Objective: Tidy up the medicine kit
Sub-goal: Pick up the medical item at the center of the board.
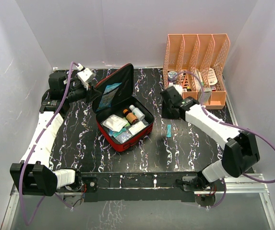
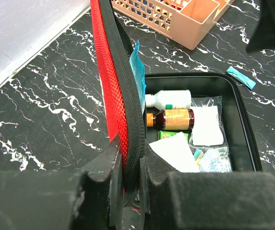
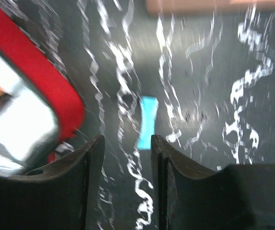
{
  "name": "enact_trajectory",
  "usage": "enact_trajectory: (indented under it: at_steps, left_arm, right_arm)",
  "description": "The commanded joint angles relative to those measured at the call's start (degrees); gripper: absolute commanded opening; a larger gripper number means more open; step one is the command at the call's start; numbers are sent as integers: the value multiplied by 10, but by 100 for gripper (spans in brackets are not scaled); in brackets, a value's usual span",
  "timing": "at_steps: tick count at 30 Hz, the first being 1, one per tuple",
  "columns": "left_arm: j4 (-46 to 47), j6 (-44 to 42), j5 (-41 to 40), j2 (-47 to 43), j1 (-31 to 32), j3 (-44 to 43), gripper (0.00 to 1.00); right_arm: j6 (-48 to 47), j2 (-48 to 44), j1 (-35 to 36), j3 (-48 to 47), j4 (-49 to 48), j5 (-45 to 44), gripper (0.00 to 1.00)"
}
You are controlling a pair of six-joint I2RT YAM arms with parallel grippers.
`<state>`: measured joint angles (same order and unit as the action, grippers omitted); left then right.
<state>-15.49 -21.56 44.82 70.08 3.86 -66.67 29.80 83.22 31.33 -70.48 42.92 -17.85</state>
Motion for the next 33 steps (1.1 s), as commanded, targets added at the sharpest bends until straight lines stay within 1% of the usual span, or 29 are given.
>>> enact_trajectory:
  at_steps: [1,7,13,17,26,28,33]
  left_arm:
    - [-49,-4,24,-6,4,-6,0]
    - [-51,-5,24,-11,6,-7,0]
    - [-55,-4,20,-20,9,-5,0]
    - [-59,-6,19,-25,10,-5,0]
    - [-59,-7,18,-26,10,-4,0]
    - [-58,-7,18,-25,10,-5,0]
    - [-56,-7,18,-23,10,-5,0]
  right_arm:
    - [42,-4,0,73,9,19,42]
    - [24,40,-12,102,-8,23,42]
    - [0,74,-45,117,-55,50,41]
    - [-14,109,-54,108,-59,62,41]
    - [-25,131,-56,91,-77,92,40]
    - [-28,139,-56,86,-74,95,38]
    - [-32,157,-56,85,-63,96,28]
